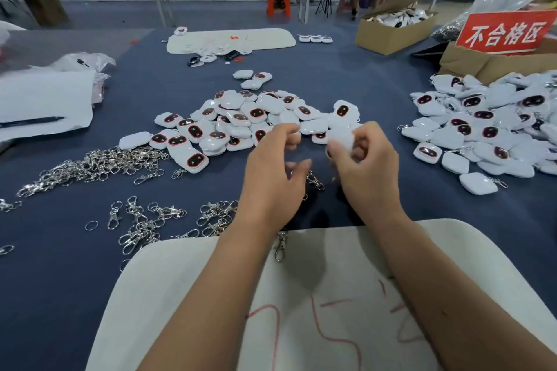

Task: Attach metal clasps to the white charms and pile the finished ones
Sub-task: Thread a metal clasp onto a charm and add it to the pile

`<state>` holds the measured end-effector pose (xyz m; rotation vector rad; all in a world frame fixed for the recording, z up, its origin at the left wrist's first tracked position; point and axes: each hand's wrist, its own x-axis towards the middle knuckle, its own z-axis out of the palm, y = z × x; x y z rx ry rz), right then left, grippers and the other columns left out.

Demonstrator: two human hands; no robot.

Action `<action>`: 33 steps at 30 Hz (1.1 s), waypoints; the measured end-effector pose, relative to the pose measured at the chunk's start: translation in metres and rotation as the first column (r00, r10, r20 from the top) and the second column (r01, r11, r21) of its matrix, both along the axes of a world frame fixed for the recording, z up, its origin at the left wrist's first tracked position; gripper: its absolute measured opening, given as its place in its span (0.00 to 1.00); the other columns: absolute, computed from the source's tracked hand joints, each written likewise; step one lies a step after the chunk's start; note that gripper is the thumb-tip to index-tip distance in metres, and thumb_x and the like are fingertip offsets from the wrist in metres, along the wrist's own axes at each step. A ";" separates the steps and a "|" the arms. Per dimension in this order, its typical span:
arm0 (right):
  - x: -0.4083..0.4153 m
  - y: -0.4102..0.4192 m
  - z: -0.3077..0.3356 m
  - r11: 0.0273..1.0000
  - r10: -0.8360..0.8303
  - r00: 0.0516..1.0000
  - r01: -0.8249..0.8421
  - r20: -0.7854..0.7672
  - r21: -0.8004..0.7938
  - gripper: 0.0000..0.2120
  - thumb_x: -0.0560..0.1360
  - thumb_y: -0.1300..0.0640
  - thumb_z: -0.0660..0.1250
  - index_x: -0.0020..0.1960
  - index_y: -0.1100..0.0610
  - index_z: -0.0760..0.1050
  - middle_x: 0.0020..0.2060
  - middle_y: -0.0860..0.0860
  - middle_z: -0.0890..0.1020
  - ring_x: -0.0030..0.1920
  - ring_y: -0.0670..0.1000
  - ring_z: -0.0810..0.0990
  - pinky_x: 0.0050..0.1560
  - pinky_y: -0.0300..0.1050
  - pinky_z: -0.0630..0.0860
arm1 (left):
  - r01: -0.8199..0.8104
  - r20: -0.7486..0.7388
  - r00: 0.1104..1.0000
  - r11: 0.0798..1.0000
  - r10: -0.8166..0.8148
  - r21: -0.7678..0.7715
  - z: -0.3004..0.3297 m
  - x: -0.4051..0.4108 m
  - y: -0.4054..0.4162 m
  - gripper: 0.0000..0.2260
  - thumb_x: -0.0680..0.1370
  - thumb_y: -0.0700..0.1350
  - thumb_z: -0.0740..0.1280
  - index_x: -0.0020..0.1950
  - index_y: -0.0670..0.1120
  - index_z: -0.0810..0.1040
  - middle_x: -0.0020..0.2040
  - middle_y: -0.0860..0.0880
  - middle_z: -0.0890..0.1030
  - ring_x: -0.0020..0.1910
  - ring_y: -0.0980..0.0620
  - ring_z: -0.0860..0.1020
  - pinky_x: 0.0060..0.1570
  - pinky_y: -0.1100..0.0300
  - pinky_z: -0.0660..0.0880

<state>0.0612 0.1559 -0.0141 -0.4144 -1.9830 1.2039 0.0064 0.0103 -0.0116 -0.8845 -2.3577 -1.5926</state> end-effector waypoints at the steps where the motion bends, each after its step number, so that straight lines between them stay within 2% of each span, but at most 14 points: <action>1: 0.001 0.003 0.001 0.989 0.010 1.000 -0.012 -0.013 -0.147 0.14 0.77 0.61 0.70 0.41 0.53 0.66 0.31 0.49 0.77 0.35 0.50 0.86 0.31 0.52 0.81 | 0.006 -0.057 0.998 0.995 -0.012 -0.103 -0.002 -0.001 0.000 0.18 0.77 0.40 0.72 0.66 0.52 0.78 0.61 0.55 0.79 0.64 0.57 0.74 0.61 0.68 0.71; 3: 0.003 0.008 0.002 0.947 0.031 0.998 -0.050 -0.063 -0.318 0.12 0.75 0.65 0.65 0.40 0.57 0.64 0.32 0.55 0.75 0.36 0.55 0.88 0.28 0.50 0.79 | 0.006 -0.133 0.990 0.939 -0.055 -0.343 -0.004 -0.003 -0.002 0.15 0.77 0.44 0.71 0.63 0.56 0.82 0.63 0.54 0.77 0.70 0.51 0.65 0.67 0.70 0.61; 5: 0.005 0.007 0.002 0.954 0.053 0.996 -0.072 -0.071 -0.291 0.06 0.72 0.65 0.61 0.42 0.57 0.64 0.35 0.58 0.81 0.32 0.53 0.85 0.27 0.45 0.76 | 0.030 -0.115 0.989 0.883 -0.094 -0.468 -0.004 -0.002 -0.004 0.12 0.78 0.47 0.71 0.60 0.58 0.84 0.67 0.50 0.73 0.73 0.50 0.59 0.71 0.64 0.57; 7: 0.005 0.006 0.000 0.975 0.091 0.995 -0.098 -0.042 -0.202 0.09 0.69 0.64 0.58 0.46 0.53 0.69 0.36 0.52 0.84 0.29 0.54 0.76 0.28 0.44 0.72 | 0.033 -0.130 0.986 0.890 -0.104 -0.455 -0.006 -0.003 -0.003 0.09 0.78 0.46 0.73 0.57 0.55 0.85 0.66 0.49 0.73 0.72 0.51 0.59 0.72 0.60 0.59; 9: 0.004 0.006 0.000 0.976 0.133 0.991 -0.135 -0.024 -0.168 0.14 0.69 0.63 0.58 0.48 0.50 0.77 0.36 0.49 0.85 0.30 0.55 0.68 0.31 0.45 0.68 | 0.013 -0.147 0.985 0.904 -0.084 -0.427 -0.006 -0.004 -0.002 0.04 0.77 0.46 0.75 0.52 0.51 0.85 0.61 0.51 0.76 0.69 0.51 0.62 0.68 0.61 0.64; 12: 0.002 0.004 0.001 0.973 0.179 0.984 -0.174 0.015 -0.154 0.13 0.72 0.61 0.61 0.44 0.50 0.84 0.35 0.46 0.85 0.29 0.50 0.68 0.33 0.44 0.67 | -0.014 -0.129 0.990 0.887 -0.051 -0.462 -0.002 -0.003 -0.001 0.01 0.78 0.45 0.73 0.47 0.50 0.83 0.53 0.54 0.78 0.65 0.50 0.66 0.66 0.57 0.67; 14: 0.001 0.002 0.001 0.977 0.198 0.978 -0.192 0.061 -0.092 0.12 0.77 0.62 0.64 0.48 0.50 0.85 0.38 0.47 0.87 0.28 0.45 0.72 0.36 0.43 0.71 | -0.034 -0.089 0.996 0.912 -0.003 -0.410 0.000 0.000 -0.001 0.04 0.79 0.44 0.72 0.45 0.50 0.80 0.47 0.57 0.77 0.61 0.50 0.69 0.62 0.51 0.70; 16: 0.000 0.001 0.001 0.966 0.255 0.963 -0.250 0.087 -0.058 0.12 0.80 0.62 0.66 0.55 0.49 0.84 0.42 0.45 0.88 0.27 0.47 0.76 0.36 0.41 0.75 | -0.054 -0.024 0.998 0.959 0.049 -0.278 0.003 0.000 -0.002 0.04 0.80 0.44 0.70 0.45 0.49 0.79 0.44 0.58 0.75 0.54 0.53 0.73 0.54 0.53 0.74; 18: 0.001 0.000 0.001 0.937 0.349 0.932 -0.347 0.097 -0.041 0.12 0.81 0.61 0.68 0.60 0.49 0.83 0.43 0.45 0.88 0.25 0.50 0.77 0.35 0.38 0.76 | -0.041 0.040 0.998 0.992 0.046 -0.116 0.005 -0.001 -0.005 0.04 0.80 0.44 0.69 0.46 0.49 0.78 0.40 0.54 0.80 0.43 0.55 0.76 0.44 0.58 0.74; 19: 0.002 -0.001 0.000 0.923 0.384 0.918 -0.384 0.101 -0.014 0.11 0.81 0.61 0.70 0.60 0.50 0.84 0.42 0.46 0.87 0.25 0.51 0.78 0.35 0.38 0.76 | -0.030 0.063 0.997 0.999 0.033 -0.042 0.006 -0.001 -0.006 0.04 0.80 0.43 0.70 0.45 0.49 0.78 0.38 0.52 0.80 0.38 0.55 0.76 0.40 0.61 0.72; 21: 0.003 -0.001 0.000 0.907 0.417 0.904 -0.421 0.096 0.028 0.08 0.79 0.60 0.73 0.56 0.51 0.86 0.38 0.46 0.86 0.25 0.51 0.79 0.34 0.38 0.75 | -0.020 0.099 0.995 0.999 0.017 0.035 0.008 0.000 -0.007 0.05 0.79 0.40 0.71 0.44 0.48 0.81 0.36 0.51 0.80 0.36 0.53 0.76 0.36 0.65 0.71; 26: 0.001 0.002 -0.001 0.929 0.365 0.929 -0.368 0.061 0.050 0.04 0.76 0.64 0.76 0.49 0.56 0.87 0.38 0.46 0.87 0.33 0.43 0.80 0.40 0.37 0.74 | -0.014 0.122 0.992 0.998 0.006 0.066 0.007 0.000 -0.007 0.07 0.78 0.36 0.71 0.44 0.47 0.83 0.34 0.61 0.80 0.35 0.60 0.77 0.38 0.70 0.71; 30: 0.000 0.005 -0.001 0.948 0.317 0.947 -0.317 0.056 -0.014 0.03 0.75 0.64 0.77 0.46 0.57 0.86 0.34 0.43 0.85 0.31 0.42 0.79 0.38 0.34 0.73 | -0.068 0.093 0.994 0.995 0.062 0.068 0.006 -0.001 -0.007 0.07 0.77 0.37 0.70 0.43 0.48 0.81 0.35 0.56 0.81 0.36 0.59 0.78 0.39 0.70 0.71; 33: 0.000 0.004 -0.001 0.956 0.295 0.954 -0.294 0.055 -0.017 0.04 0.75 0.63 0.76 0.45 0.56 0.86 0.34 0.45 0.85 0.29 0.43 0.77 0.36 0.35 0.72 | -0.073 0.117 0.991 0.996 0.067 0.052 0.006 -0.002 -0.006 0.08 0.77 0.38 0.71 0.41 0.49 0.81 0.33 0.56 0.80 0.34 0.60 0.76 0.37 0.71 0.70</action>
